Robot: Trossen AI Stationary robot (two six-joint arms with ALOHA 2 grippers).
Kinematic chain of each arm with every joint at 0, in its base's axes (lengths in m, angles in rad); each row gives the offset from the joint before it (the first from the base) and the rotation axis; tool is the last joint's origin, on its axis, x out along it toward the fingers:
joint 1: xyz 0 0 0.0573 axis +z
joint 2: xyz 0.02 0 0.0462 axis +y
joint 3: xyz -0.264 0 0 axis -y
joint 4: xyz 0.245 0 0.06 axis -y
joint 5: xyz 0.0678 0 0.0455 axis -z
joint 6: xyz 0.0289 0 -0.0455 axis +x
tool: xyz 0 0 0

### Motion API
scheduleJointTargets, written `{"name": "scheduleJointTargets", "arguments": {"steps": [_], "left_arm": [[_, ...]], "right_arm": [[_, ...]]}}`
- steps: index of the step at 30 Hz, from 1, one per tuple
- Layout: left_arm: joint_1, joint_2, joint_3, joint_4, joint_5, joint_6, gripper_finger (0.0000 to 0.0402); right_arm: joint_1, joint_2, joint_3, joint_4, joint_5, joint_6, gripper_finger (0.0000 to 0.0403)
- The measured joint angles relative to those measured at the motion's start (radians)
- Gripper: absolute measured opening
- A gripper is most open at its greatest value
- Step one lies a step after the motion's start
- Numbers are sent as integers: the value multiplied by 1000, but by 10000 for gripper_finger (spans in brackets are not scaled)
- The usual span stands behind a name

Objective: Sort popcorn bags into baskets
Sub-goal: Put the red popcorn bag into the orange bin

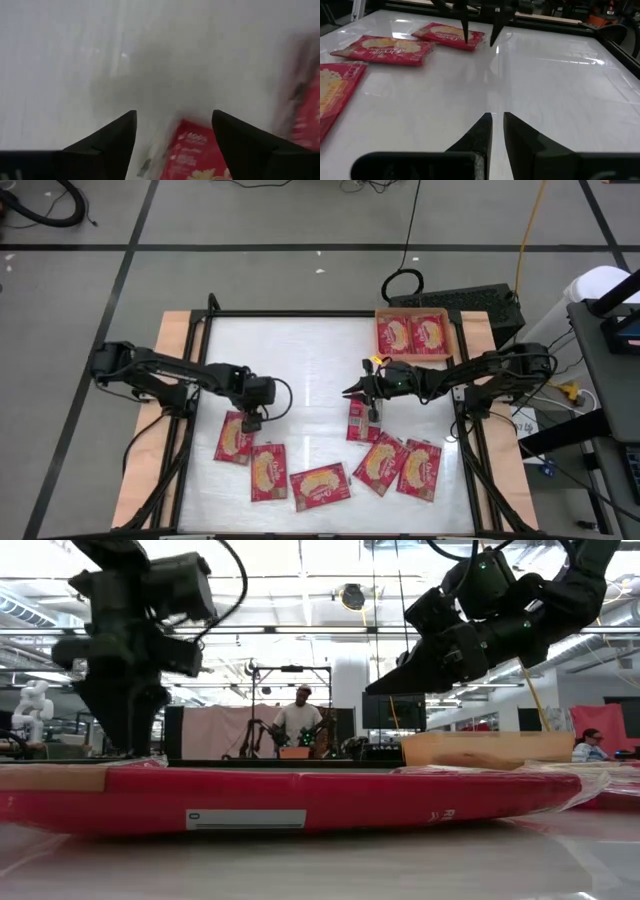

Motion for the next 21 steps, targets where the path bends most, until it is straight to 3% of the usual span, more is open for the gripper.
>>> {"name": "scheduleJointTargets", "arguments": {"steps": [5, 8, 11, 17, 21], "left_arm": [[21, 92, -1, -13, 50, 17, 263], [24, 138, 5, -21, 76, 46, 244], [25, 157, 5, -24, 90, 85, 194], [52, 136, 12, -64, 112, 95, 25], [53, 104, 44, -166, 88, 63, 12]], "right_arm": [[0, 0, 0, 8, -1, -15, 41], [0, 0, 0, 2, -1, -15, 41], [0, 0, 0, -4, -1, -11, 41], [0, 0, 0, -10, -1, -11, 41], [0, 0, 0, -7, -1, -11, 41]]}}
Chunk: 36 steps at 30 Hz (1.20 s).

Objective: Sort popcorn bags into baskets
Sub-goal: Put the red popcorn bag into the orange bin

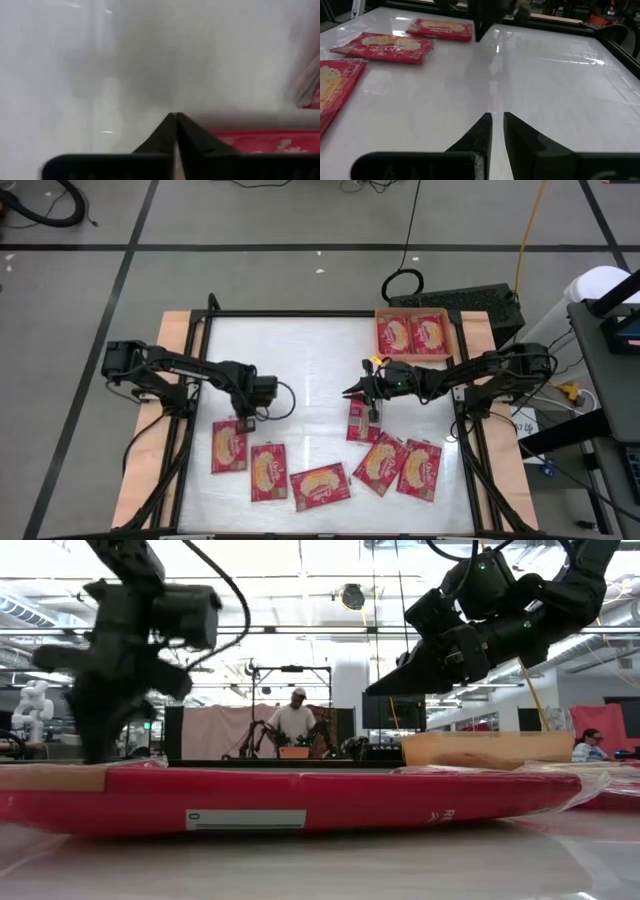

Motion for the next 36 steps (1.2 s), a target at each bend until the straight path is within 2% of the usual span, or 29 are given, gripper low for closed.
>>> {"name": "scheduleJointTargets", "arguments": {"steps": [5, 8, 11, 18, 20, 23, 26, 30, 33, 36], "left_arm": [[2, -42, 72, -81, -28, -53, 11], [-8, -65, 105, -92, -27, -79, 32], [-21, -76, 97, -118, -10, -108, 79], [-79, -73, 37, -124, 0, -143, 225], [-97, -72, 11, -124, -4, -142, 252], [-125, -72, -19, -114, -2, -131, 268], [-143, -72, -51, -72, 3, -128, 261], [-152, -68, -97, -6, -2, -129, 225], [-154, -67, -117, 9, 37, -104, 170], [-155, -66, -119, 18, 53, -101, 89]], "right_arm": [[0, 0, 0, -1, 0, 19, 41], [3, 0, 0, -4, 0, 19, 41], [3, 0, 0, -9, 0, 23, 41], [9, 0, 0, -23, -5, 53, 41], [17, 0, 0, -23, -6, 48, 41], [28, 0, 0, -23, -9, 44, 41], [30, 0, 0, -23, -9, 43, 41], [30, 0, 0, -23, -4, 37, 41], [30, 0, 0, -19, -3, 27, 41], [30, 0, 0, -12, -3, 22, 41]]}}
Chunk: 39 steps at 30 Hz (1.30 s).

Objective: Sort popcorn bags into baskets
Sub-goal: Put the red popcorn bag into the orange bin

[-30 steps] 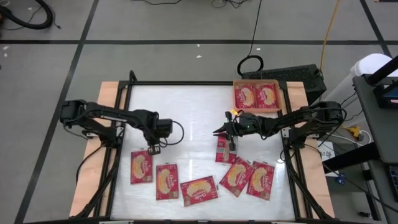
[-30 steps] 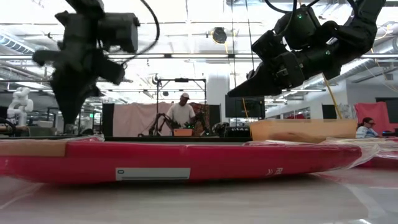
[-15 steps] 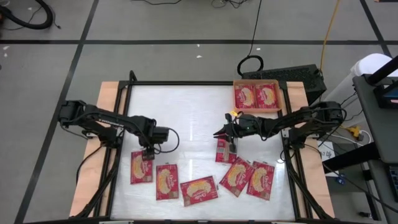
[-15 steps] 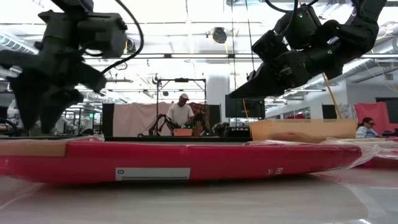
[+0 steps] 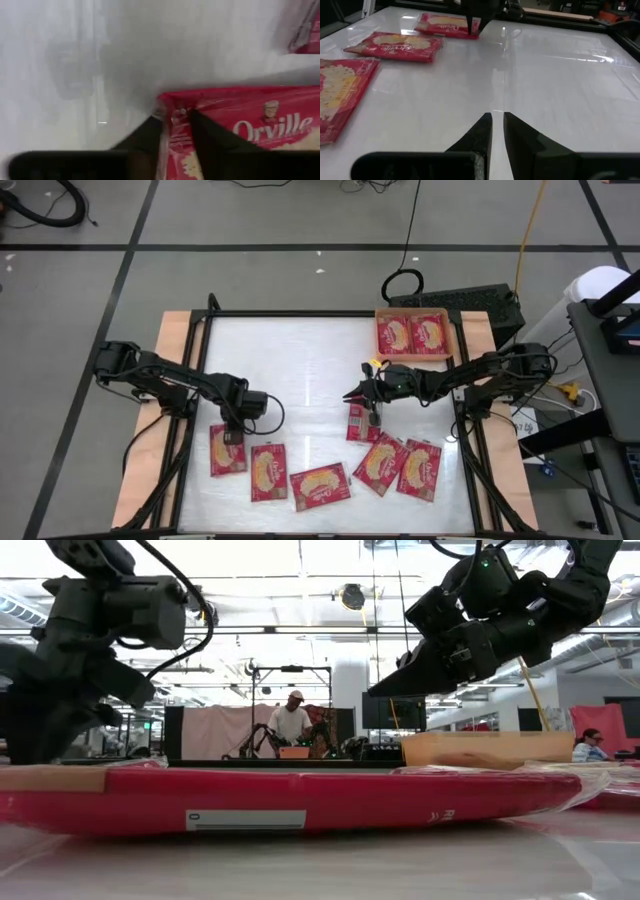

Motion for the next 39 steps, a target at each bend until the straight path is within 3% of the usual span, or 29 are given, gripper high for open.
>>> {"name": "scheduleJointTargets", "arguments": {"steps": [2, 4, 14, 20, 25, 31, 36, 39], "left_arm": [[1, 0, 10, 3, 0, -5, 30], [2, 3, 27, 10, -24, -21, 13], [28, -4, 216, 7, -302, 34, 3], [77, -4, 343, 27, -567, 71, 3], [120, -5, 433, 121, -728, 74, 3], [143, -5, 434, 375, -746, 115, 3], [143, 2, 420, 485, -743, 132, 3], [143, 3, 415, 504, -735, 127, 3]], "right_arm": [[0, 0, 0, 7, 0, 0, 41], [0, 0, 0, 12, 1, 0, 41], [23, 0, 0, 119, 8, 67, 41], [68, 0, 0, 152, 161, 72, 41], [75, 0, 0, 164, 169, 102, 41], [90, 28, 0, 168, 275, 146, 60], [93, 70, 0, 173, 461, 149, 105], [83, 100, 0, 211, 491, 126, 139]]}}
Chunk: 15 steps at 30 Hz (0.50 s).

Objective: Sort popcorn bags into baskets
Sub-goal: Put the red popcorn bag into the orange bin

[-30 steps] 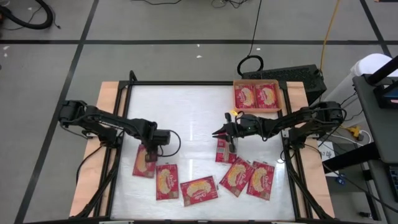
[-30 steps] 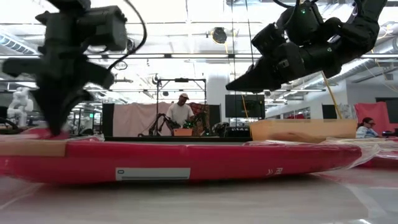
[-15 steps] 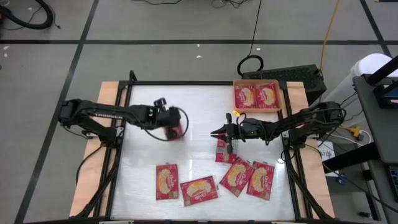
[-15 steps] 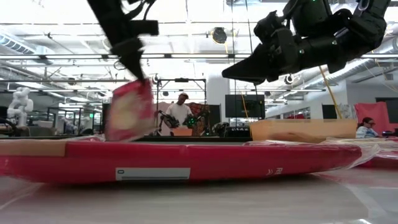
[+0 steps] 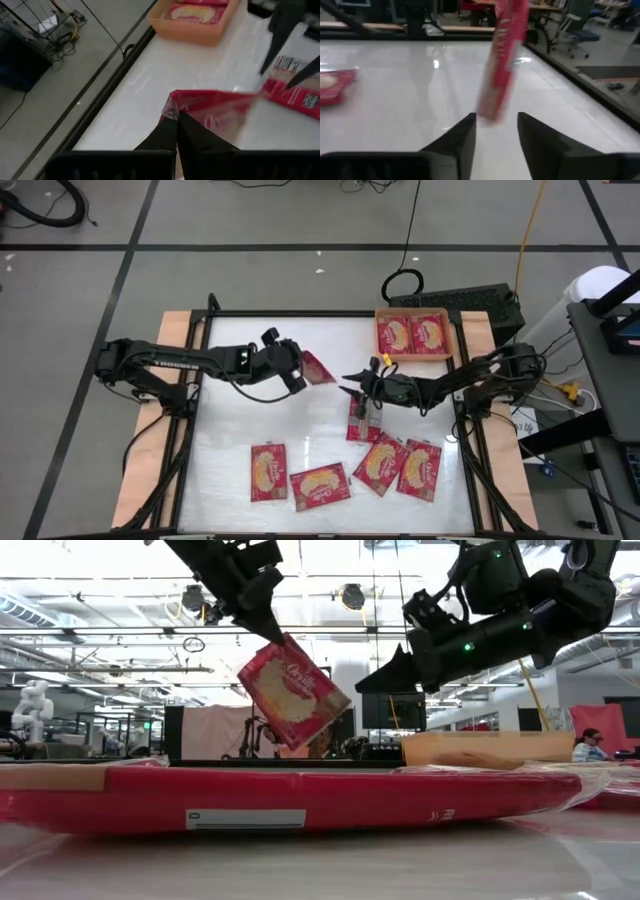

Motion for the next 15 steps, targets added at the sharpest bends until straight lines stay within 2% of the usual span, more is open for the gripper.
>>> {"name": "scheduleJointTargets", "arguments": {"steps": [2, 7, 9, 12, 15], "left_arm": [[0, 0, 0, 11, 24, 0, 3], [0, 0, 0, 36, 43, 0, 3], [0, 0, 0, 51, 45, 13, 3], [0, 0, 0, 67, 73, 33, 3], [0, 12, 0, 81, 96, 54, 3]], "right_arm": [[-13, 29, 0, 50, 2, -13, 159], [-40, 112, 13, 172, -150, 27, 186], [-41, 151, 36, 189, -178, 44, 189], [-42, 208, 85, 189, -162, 47, 189], [-42, 258, 140, 187, -96, 26, 184]]}}
